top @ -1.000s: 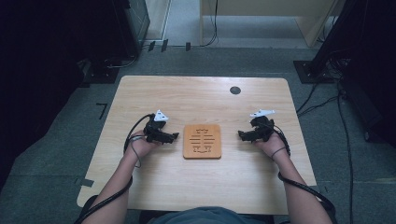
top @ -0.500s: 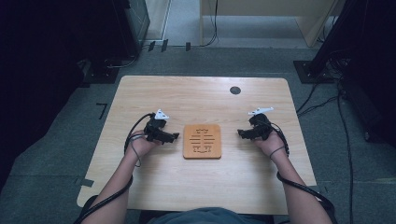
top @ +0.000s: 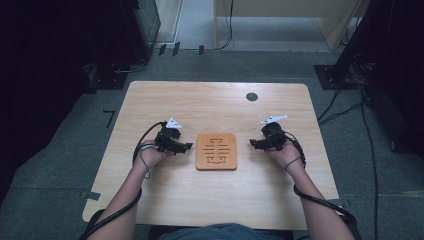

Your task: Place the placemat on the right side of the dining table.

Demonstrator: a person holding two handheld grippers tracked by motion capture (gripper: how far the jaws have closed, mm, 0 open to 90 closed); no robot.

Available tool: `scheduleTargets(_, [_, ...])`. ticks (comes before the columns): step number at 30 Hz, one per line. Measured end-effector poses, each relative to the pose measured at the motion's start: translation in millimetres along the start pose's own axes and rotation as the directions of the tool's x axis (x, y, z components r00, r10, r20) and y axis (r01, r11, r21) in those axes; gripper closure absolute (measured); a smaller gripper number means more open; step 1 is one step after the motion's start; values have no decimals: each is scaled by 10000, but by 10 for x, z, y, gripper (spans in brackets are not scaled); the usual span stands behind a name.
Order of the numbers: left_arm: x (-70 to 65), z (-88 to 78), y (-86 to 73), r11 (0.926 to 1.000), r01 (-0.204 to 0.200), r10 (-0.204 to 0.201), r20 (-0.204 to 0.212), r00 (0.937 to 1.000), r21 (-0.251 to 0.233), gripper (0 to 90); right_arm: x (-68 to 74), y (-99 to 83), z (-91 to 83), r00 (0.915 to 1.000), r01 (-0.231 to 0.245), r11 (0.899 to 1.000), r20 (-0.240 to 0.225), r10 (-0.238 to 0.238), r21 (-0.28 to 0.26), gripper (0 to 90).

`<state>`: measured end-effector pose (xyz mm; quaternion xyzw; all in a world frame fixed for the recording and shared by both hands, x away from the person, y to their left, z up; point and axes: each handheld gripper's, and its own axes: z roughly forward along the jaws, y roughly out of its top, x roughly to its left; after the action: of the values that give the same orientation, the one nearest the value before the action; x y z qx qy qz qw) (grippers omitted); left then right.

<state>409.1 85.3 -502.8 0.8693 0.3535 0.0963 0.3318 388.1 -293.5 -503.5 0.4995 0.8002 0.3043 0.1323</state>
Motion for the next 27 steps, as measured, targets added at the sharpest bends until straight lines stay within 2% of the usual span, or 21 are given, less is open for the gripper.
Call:
scheduleTargets(5, [-6, -17, 8, 10000, -29, 29, 13, 10000, -35, 267, 52, 17, 13, 9994, -301, 9995, -144, 303, 134, 300])
scheduleTargets(9, [-13, -35, 4, 10000, 10, -10, 11, 10000, -44, 268, 91, 36, 18, 9994, -261, 9996, -209, 264, 147, 305])
scheduleTargets(16, [-36, -78, -15, 10000, 5, -5, -13, 10000, -68, 270, 187, 92, 43, 9993, -102, 9999, -359, 100, -31, 310])
scheduleTargets(20, [-52, -92, -25, 9999, -76, 77, 18, 10000, -116, 271, 229, 114, 65, 9991, 75, 10000, -414, -75, -8, 315])
scheduleTargets(23, [-67, -94, -31, 9999, 37, -36, 108, 9999, -120, 284, 252, 129, 78, 9988, 166, 9999, -459, -164, 30, 315])
scheduleTargets(27, [-97, -84, -30, 10000, -87, 87, 167, 9998, -12, 303, 280, 136, 99, 9982, 300, 9995, -526, -296, 63, 315])
